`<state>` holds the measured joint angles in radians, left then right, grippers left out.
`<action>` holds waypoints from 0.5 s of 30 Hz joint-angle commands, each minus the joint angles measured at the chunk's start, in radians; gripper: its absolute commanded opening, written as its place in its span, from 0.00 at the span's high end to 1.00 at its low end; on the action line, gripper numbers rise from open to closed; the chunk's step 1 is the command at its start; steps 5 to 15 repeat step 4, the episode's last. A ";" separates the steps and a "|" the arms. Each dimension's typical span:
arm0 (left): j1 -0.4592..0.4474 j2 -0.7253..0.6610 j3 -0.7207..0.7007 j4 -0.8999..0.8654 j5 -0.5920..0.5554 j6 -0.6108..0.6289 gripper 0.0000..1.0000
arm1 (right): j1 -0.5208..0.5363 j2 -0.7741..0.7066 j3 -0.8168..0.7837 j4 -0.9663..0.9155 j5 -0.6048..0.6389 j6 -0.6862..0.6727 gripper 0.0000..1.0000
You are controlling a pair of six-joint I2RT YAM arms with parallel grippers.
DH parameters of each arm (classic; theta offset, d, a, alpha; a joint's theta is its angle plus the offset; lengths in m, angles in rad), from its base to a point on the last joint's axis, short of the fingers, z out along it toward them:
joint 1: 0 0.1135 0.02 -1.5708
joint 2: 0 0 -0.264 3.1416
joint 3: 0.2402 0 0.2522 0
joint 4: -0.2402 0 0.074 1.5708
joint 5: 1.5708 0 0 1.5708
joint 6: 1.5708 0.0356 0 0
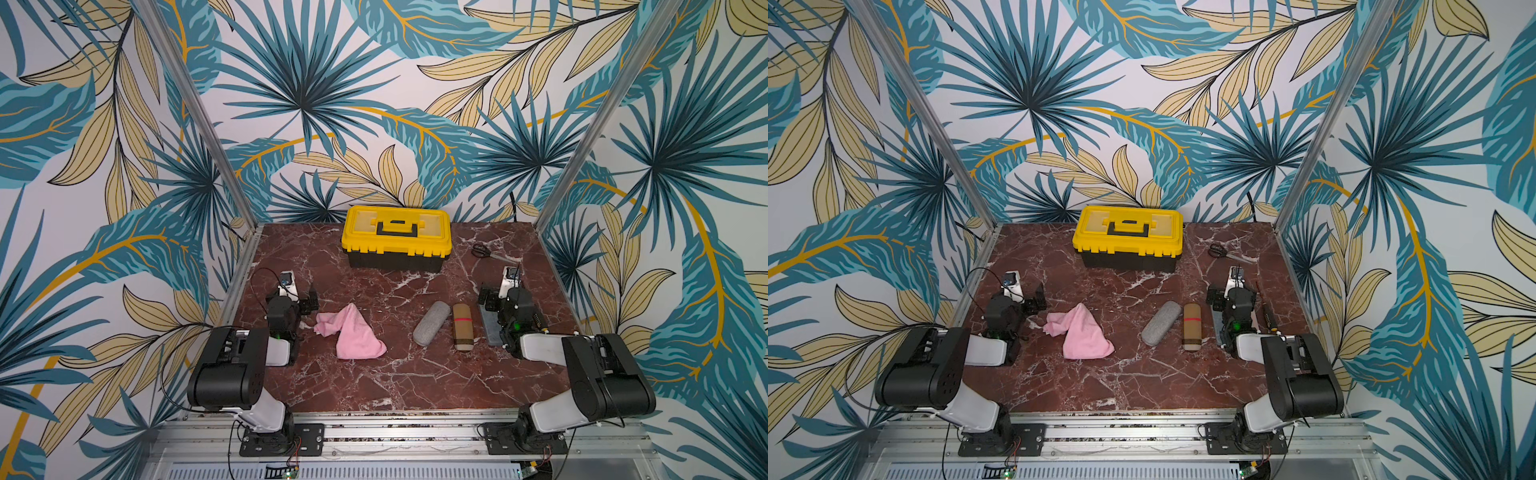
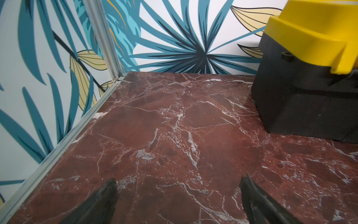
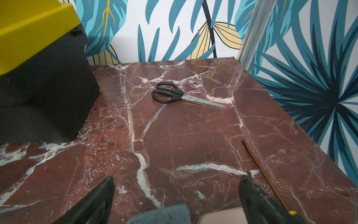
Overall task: Wipe the eyeglass case
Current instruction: Reset both arms
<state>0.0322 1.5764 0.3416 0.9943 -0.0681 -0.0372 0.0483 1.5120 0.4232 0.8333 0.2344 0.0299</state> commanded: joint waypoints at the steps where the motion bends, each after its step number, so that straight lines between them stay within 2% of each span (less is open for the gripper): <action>1: -0.005 -0.009 0.033 -0.031 0.047 0.026 0.00 | -0.001 -0.007 -0.014 0.016 -0.007 0.011 0.00; 15: -0.004 -0.011 0.016 0.002 0.043 0.024 0.00 | 0.000 -0.007 -0.012 0.016 -0.007 0.011 0.01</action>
